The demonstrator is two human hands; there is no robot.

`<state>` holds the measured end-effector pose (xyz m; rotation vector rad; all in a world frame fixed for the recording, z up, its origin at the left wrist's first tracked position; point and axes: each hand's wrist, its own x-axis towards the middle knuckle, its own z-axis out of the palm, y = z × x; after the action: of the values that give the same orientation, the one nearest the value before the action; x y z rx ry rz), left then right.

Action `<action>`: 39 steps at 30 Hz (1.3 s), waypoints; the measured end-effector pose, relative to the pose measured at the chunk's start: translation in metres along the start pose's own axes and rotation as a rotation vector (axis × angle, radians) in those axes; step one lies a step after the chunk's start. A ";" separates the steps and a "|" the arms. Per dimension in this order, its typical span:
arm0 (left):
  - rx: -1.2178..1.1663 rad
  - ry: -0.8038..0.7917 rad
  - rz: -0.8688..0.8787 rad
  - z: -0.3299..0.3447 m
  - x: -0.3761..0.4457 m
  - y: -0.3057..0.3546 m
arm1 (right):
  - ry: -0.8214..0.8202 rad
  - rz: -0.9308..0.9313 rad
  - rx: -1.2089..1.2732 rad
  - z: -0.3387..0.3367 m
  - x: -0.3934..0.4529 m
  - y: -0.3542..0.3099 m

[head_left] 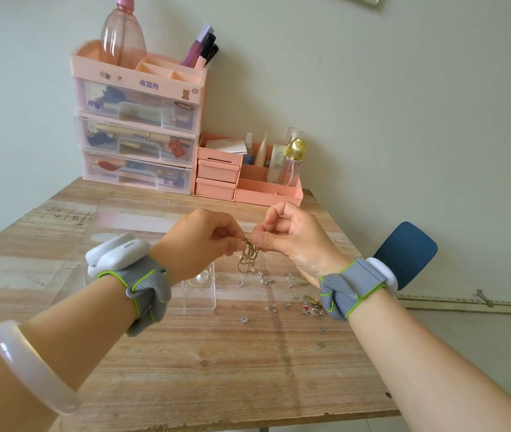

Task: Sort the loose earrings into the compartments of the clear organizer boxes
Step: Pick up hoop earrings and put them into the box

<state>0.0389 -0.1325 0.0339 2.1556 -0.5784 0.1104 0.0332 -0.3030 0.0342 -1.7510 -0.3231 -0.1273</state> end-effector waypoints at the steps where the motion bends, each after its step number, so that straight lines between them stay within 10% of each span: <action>1: 0.020 0.002 0.015 -0.001 -0.002 0.001 | 0.002 0.005 0.012 0.001 0.000 -0.001; 39: 0.541 -0.088 -0.103 -0.076 -0.027 -0.077 | 0.035 0.138 -0.093 0.043 0.008 0.008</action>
<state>0.0587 -0.0248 0.0162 2.7224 -0.5276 0.1266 0.0391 -0.2615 0.0203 -1.8549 -0.1724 -0.0738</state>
